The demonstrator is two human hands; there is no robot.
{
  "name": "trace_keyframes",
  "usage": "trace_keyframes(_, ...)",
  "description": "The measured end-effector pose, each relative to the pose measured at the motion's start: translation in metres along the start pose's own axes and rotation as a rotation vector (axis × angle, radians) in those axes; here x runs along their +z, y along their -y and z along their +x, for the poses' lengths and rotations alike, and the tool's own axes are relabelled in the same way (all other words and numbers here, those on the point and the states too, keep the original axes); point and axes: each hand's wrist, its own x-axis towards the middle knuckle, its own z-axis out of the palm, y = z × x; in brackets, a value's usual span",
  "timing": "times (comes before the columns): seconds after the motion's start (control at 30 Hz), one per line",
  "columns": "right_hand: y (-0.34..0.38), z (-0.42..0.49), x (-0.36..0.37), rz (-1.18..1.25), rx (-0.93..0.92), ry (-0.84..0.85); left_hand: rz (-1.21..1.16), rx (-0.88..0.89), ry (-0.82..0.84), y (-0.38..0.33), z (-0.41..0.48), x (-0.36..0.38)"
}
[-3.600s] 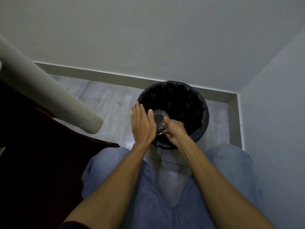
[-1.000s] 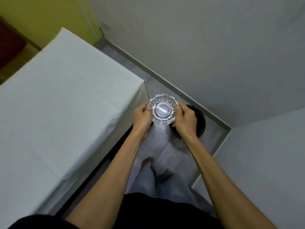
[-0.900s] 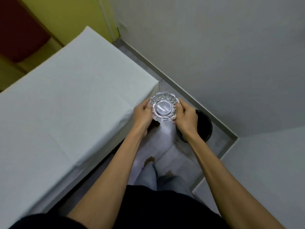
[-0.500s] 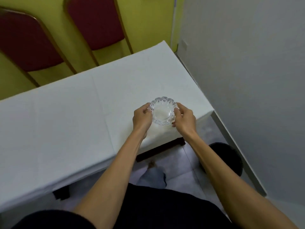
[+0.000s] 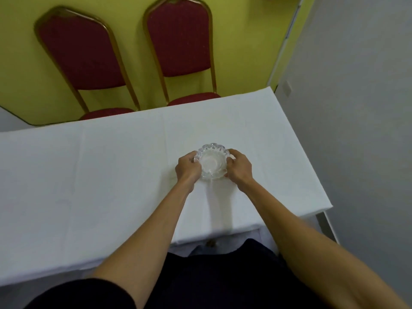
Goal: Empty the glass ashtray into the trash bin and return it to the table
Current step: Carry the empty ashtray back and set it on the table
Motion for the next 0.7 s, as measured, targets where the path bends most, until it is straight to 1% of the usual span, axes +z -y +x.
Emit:
trace_keyframes(0.13,0.005,0.016,0.009,-0.025,0.033,-0.018,-0.033,-0.022,-0.056,-0.003,0.002,0.01)
trace_keyframes(0.27,0.008,0.027,0.015,-0.056,0.029,-0.008,-0.065,-0.05,-0.119,-0.007,0.008,0.015)
trace_keyframes(0.5,0.016,0.036,0.019,-0.12,0.019,0.017,-0.094,-0.031,-0.238,-0.008,0.017,0.019)
trace_keyframes(0.7,0.016,0.037,0.019,-0.145,0.011,0.021,-0.108,-0.018,-0.269,-0.008,0.018,0.022)
